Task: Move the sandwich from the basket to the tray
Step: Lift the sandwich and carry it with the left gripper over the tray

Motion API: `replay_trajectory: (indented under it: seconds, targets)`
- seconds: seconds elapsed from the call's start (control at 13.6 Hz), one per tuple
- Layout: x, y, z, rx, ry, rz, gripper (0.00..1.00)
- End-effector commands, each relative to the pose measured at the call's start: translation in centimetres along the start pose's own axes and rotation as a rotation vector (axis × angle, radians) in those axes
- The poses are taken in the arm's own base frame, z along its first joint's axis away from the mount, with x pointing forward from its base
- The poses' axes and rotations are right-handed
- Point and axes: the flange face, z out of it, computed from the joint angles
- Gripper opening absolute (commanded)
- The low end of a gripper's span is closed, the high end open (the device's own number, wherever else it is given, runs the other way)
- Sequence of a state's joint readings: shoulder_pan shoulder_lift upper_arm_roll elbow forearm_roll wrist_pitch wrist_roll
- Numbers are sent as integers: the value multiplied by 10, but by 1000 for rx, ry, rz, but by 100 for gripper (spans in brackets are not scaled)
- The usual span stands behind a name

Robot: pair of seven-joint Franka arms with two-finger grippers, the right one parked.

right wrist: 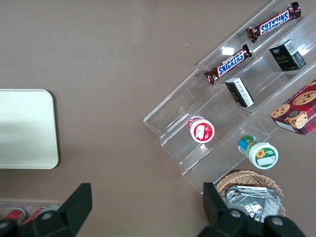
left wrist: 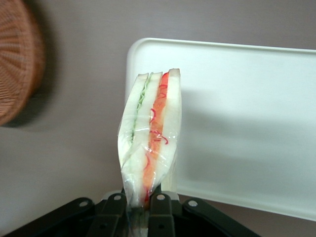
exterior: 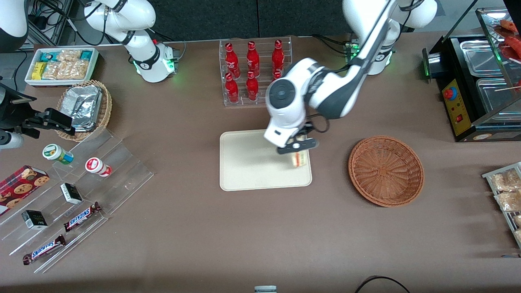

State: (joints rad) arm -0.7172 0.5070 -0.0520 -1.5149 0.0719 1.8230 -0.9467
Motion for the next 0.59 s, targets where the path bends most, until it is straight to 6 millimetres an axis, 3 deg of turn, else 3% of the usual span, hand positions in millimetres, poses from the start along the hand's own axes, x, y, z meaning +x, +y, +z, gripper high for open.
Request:
replay_trajectory:
  seconds: [0.0,0.22,0.37,0.51]
  targets:
    - [0,58,8,-31,41,-25,0]
    - [-10,94,39,-90,77,-28,0]
    - [-29,112,58,-84,82,11,0]
    - [-33,115,70,-63,78,37,0]
